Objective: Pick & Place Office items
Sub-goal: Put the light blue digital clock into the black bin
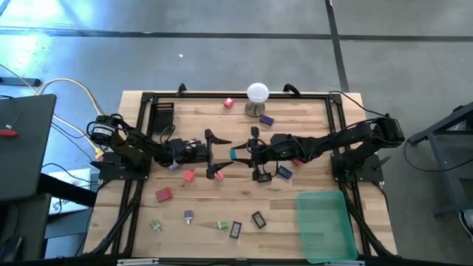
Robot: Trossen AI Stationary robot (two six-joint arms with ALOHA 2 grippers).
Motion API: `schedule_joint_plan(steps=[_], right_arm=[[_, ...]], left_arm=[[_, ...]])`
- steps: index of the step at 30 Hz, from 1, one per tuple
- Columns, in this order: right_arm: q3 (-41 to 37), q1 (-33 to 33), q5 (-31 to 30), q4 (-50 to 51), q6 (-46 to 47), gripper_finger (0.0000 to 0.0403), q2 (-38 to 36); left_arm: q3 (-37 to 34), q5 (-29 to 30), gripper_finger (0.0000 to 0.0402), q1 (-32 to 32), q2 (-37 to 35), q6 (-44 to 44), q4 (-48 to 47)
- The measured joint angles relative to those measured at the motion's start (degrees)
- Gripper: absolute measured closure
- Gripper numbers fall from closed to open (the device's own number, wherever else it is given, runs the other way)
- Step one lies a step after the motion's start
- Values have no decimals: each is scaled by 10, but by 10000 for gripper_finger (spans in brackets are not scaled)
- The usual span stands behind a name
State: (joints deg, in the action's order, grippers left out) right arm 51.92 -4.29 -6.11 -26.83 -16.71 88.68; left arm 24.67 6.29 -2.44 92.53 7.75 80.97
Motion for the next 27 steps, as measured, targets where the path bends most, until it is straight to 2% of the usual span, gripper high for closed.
schedule_joint_plan(steps=[9, 16, 23, 27], right_arm=[[0, 0, 0, 0, -7, 270, 0], [0, 0, 0, -4, -14, 270, 0], [0, 0, 0, 0, -13, 270, 0], [0, 0, 0, 2, -13, 270, 0]], left_arm=[[14, 0, 46, 0, 2, 0, 0], [27, 0, 46, 0, 33, 2, 0], [50, 15, 46, 0, 49, 43, 4], [50, 15, 46, 0, 49, 29, 9]])
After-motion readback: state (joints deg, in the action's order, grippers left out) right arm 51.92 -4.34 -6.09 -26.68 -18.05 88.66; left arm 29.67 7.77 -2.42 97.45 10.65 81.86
